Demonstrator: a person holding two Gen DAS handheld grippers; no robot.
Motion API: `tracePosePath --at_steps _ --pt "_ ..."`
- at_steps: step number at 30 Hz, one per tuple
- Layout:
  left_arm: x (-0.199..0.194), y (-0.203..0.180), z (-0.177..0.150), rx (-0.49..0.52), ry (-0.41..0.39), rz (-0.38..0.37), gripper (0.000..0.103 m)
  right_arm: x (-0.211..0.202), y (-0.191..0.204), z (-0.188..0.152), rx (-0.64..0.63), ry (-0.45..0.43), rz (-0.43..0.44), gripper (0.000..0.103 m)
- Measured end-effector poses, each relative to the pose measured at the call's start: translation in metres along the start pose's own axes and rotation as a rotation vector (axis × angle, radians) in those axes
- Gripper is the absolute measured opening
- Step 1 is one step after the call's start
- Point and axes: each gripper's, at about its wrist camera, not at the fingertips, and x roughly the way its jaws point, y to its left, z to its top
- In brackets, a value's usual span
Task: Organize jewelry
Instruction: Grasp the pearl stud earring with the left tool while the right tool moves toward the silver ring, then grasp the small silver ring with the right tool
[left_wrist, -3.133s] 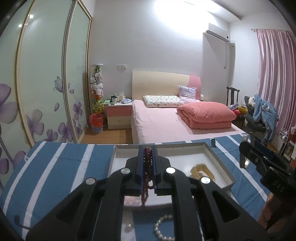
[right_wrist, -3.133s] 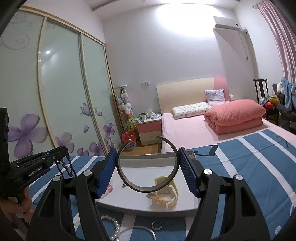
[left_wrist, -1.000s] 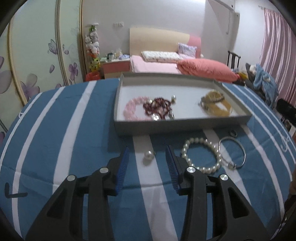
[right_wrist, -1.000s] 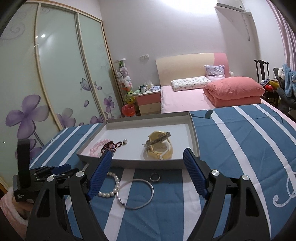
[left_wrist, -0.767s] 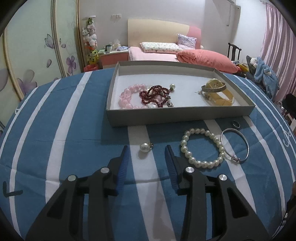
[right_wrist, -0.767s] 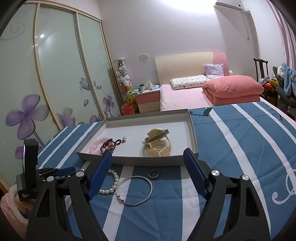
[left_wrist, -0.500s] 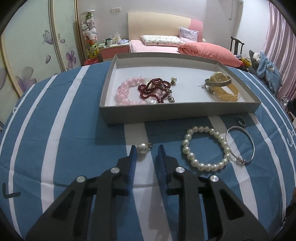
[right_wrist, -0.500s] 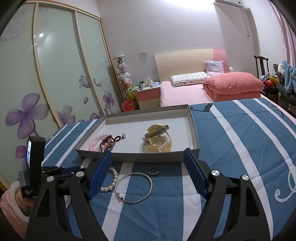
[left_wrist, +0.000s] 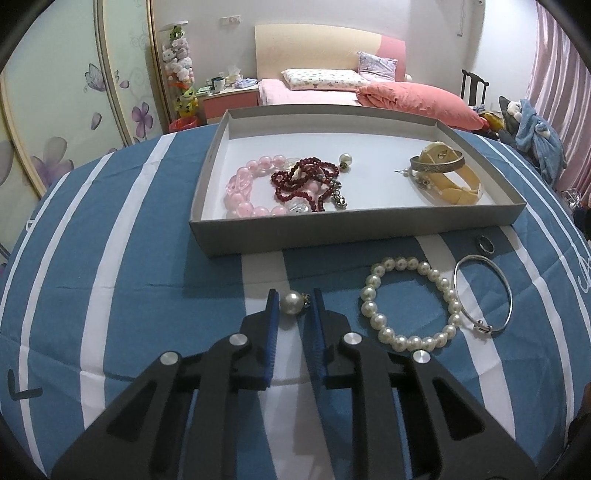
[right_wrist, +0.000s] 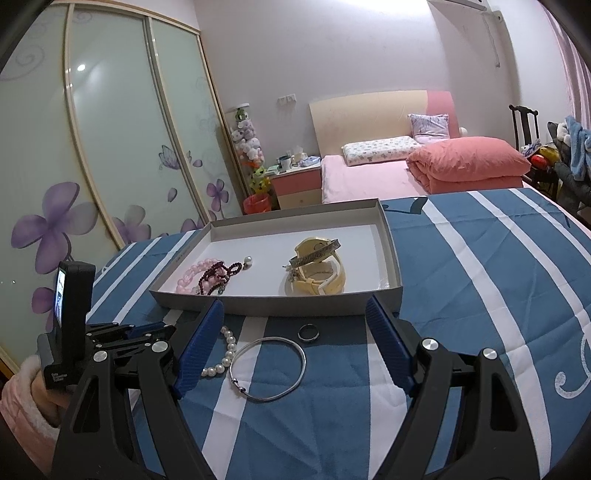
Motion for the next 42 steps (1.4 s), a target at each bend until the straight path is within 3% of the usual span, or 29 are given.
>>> tracePosePath --at_steps 9,16,24,29,42 --pt "0.001 0.003 0.002 -0.011 0.0 0.0 0.015 0.001 0.0 -0.002 -0.008 0.02 -0.008 0.079" --pt "-0.001 0.032 -0.002 -0.064 0.0 0.054 0.015 0.006 -0.006 -0.009 -0.009 0.078 -0.026 0.078" --pt "-0.004 0.051 -0.005 -0.1 -0.001 0.075 0.015 0.033 0.005 -0.022 -0.09 0.223 -0.054 0.056" --pt "-0.006 0.051 -0.005 -0.103 -0.001 0.071 0.015 0.054 0.005 -0.018 -0.084 0.276 -0.083 0.047" --pt "-0.006 0.051 -0.005 -0.104 0.0 0.069 0.015 0.096 0.008 -0.01 -0.082 0.338 -0.153 0.039"
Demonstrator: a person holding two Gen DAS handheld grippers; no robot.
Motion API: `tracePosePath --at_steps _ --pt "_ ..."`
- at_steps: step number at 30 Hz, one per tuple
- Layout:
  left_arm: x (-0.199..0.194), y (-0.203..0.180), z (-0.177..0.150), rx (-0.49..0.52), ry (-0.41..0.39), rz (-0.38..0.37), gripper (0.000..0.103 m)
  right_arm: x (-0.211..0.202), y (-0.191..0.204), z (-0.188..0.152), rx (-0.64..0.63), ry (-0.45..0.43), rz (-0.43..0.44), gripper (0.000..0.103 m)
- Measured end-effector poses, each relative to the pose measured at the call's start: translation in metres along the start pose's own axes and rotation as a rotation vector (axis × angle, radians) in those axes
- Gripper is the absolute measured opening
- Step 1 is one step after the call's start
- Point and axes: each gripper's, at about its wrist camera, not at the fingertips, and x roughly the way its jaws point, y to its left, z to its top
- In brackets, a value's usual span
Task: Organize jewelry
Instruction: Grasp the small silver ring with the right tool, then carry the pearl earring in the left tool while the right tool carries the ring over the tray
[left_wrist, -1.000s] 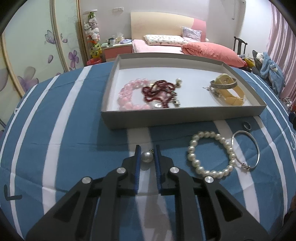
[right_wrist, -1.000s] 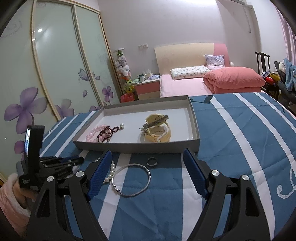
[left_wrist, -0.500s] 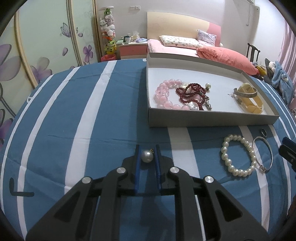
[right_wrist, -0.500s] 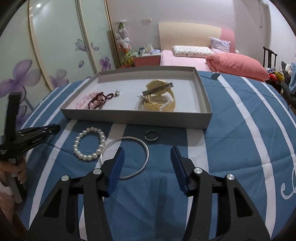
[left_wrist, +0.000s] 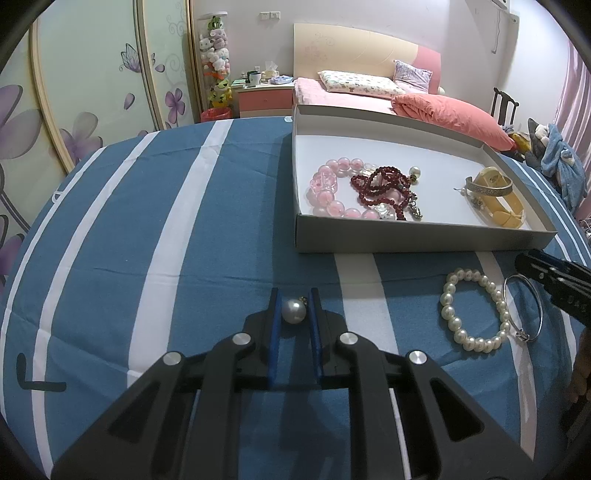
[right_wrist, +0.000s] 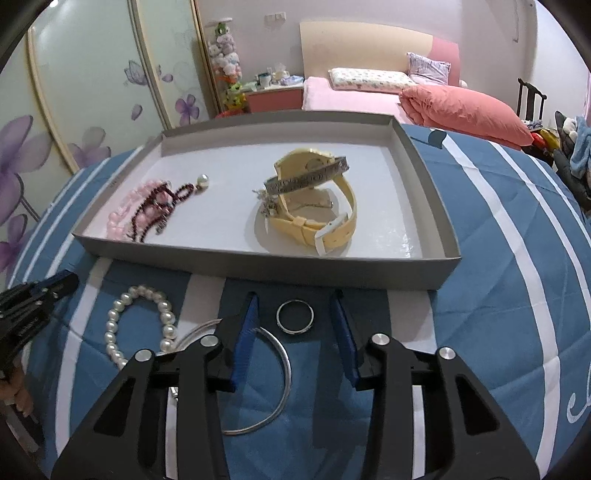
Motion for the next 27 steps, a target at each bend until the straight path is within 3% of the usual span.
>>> tracePosePath --at_steps 3,7,17,27 --pt "0.0 0.0 0.0 0.0 0.0 0.0 0.015 0.0 0.001 0.0 -0.008 0.003 -0.012 0.036" --pt "0.0 0.0 0.0 -0.001 0.0 -0.002 0.015 -0.004 -0.002 -0.006 -0.016 0.004 -0.037 0.023" --pt "0.0 -0.001 0.0 -0.001 0.0 -0.003 0.015 -0.025 -0.027 -0.025 0.026 -0.002 -0.053 0.023" --pt "-0.01 -0.003 -0.002 -0.024 -0.031 -0.005 0.015 -0.065 -0.032 -0.019 0.056 -0.154 -0.012 0.023"
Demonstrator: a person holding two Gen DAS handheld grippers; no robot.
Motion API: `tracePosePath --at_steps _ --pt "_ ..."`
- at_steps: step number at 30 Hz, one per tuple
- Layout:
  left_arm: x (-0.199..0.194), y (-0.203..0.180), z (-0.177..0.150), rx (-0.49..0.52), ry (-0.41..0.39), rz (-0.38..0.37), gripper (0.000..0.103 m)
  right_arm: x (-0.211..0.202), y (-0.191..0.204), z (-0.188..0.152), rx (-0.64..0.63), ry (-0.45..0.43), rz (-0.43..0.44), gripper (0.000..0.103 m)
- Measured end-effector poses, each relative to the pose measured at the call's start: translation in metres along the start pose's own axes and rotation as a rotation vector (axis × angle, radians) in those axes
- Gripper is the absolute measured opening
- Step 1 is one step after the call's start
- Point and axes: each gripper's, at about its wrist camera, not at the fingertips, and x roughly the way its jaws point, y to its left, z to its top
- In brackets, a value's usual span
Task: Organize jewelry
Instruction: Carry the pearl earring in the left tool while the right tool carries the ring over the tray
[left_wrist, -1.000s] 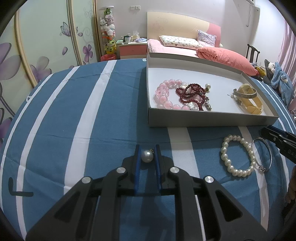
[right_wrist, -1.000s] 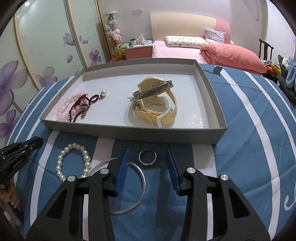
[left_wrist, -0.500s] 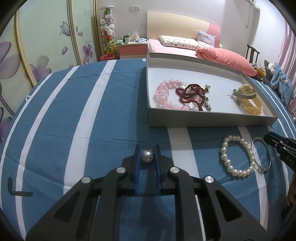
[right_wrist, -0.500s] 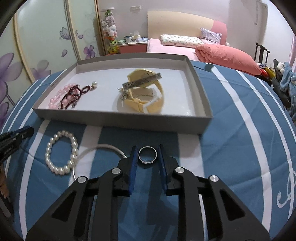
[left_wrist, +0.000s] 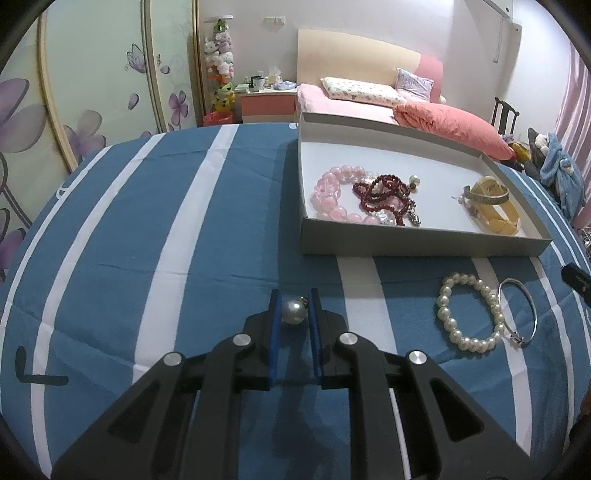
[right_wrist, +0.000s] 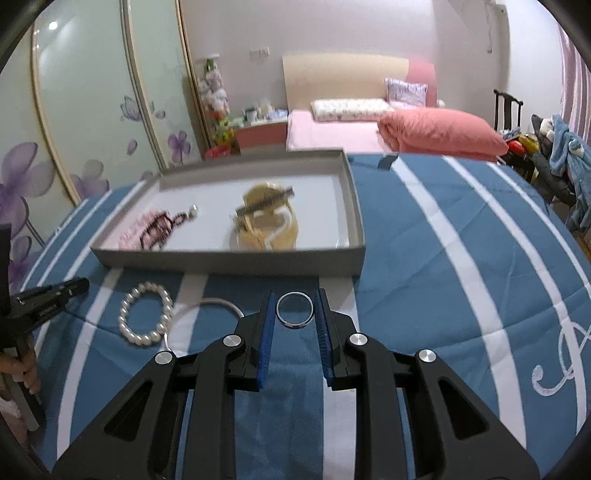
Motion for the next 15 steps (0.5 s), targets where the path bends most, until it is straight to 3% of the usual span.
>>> tracePosePath --at_steps 15 --pt "-0.042 -0.022 0.014 0.031 -0.177 -0.008 0.015 -0.031 0.023 0.009 -0.052 -0.195 0.049 0.023"
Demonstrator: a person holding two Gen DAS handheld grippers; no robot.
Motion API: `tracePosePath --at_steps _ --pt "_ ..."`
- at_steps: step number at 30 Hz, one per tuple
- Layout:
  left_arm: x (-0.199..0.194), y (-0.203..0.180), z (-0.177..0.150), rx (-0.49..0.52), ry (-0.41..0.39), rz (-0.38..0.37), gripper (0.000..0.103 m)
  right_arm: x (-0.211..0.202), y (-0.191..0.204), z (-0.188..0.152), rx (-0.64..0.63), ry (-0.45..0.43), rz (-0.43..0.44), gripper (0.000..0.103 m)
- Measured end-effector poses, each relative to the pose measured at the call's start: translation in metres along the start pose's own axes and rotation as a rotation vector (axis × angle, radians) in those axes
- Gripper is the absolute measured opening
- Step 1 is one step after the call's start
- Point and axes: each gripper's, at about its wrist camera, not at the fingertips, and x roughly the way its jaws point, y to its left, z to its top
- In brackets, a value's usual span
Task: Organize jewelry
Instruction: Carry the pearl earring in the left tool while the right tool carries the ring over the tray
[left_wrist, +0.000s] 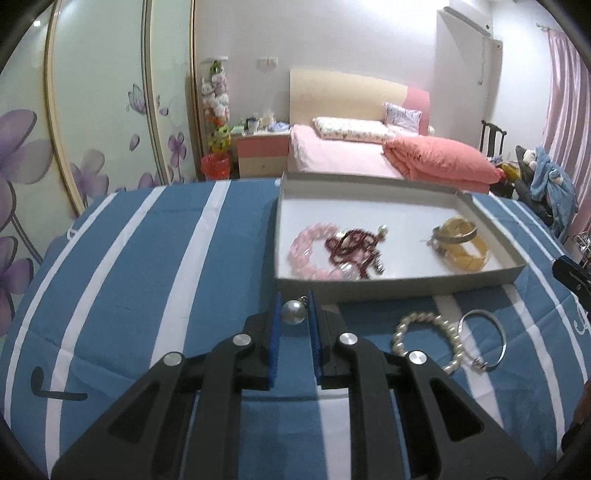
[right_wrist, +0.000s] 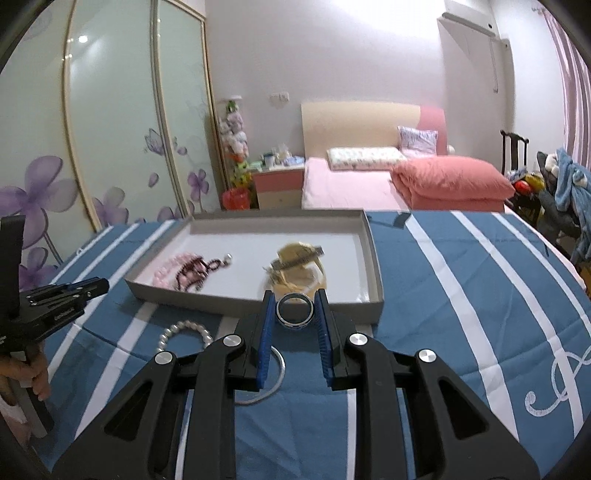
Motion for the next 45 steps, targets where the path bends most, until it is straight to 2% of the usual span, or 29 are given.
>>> tracePosePath --at_steps 18,25,32,45 --pt "-0.032 -0.026 0.012 0.011 -0.194 0.013 0.015 -0.013 0.017 0.011 -0.021 -0.16 0.024 0.023" --pt "-0.039 -0.031 0.016 0.011 -0.242 0.022 0.015 -0.015 0.02 0.021 -0.028 -0.231 0.017 0.023" --pt "-0.039 -0.039 0.025 0.016 -0.277 0.026 0.015 -0.013 0.023 0.032 -0.037 -0.297 0.004 0.023" --pt "-0.023 -0.044 0.039 0.016 -0.298 0.041 0.015 0.003 0.018 0.043 -0.015 -0.324 -0.008 0.023"
